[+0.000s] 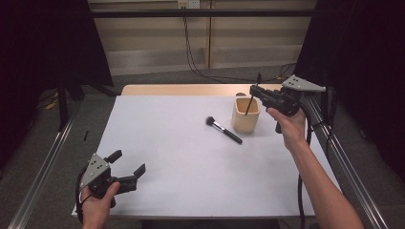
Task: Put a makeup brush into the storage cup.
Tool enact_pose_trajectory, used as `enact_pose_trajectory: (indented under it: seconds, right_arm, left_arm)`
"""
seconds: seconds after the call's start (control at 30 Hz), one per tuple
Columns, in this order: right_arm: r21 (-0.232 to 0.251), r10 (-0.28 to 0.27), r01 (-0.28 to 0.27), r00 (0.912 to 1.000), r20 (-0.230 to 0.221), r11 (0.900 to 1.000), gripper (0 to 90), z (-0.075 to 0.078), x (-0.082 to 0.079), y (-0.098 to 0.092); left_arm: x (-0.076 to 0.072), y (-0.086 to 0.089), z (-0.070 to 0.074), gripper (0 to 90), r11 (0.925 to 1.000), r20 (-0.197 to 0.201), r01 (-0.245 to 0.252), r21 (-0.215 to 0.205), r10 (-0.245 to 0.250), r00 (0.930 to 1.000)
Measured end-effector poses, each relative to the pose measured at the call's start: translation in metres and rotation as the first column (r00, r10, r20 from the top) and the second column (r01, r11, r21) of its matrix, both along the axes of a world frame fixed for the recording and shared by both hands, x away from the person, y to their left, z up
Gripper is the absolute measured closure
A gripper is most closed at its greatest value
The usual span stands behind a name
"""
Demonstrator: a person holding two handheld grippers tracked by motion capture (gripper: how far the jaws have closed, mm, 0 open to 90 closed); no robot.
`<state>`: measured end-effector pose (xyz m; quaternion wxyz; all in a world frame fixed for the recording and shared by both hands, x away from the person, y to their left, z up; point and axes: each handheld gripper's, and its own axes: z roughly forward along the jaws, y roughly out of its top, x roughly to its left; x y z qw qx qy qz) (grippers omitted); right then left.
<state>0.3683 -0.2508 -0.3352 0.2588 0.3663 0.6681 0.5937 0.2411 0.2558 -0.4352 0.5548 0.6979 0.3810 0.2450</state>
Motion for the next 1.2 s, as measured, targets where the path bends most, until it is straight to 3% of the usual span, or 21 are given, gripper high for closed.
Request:
enact_pose_trajectory:
  seconds: [0.5,1.2]
  right_arm:
    - [-0.017,-0.065,0.065,0.9979,-0.002,0.998,86.3,-0.009,0.023,0.000]
    - [-0.054,-0.099,0.098,0.9949,-0.018,0.994,86.3,-0.024,0.037,-0.002]
  left_arm:
    - [0.000,0.001,0.000,2.3,1.0000,0.004,-0.001,-0.003,0.001,1.0000]
    - [0.003,0.002,-0.002,2.3,1.0000,0.000,-0.005,0.005,0.005,1.0000]
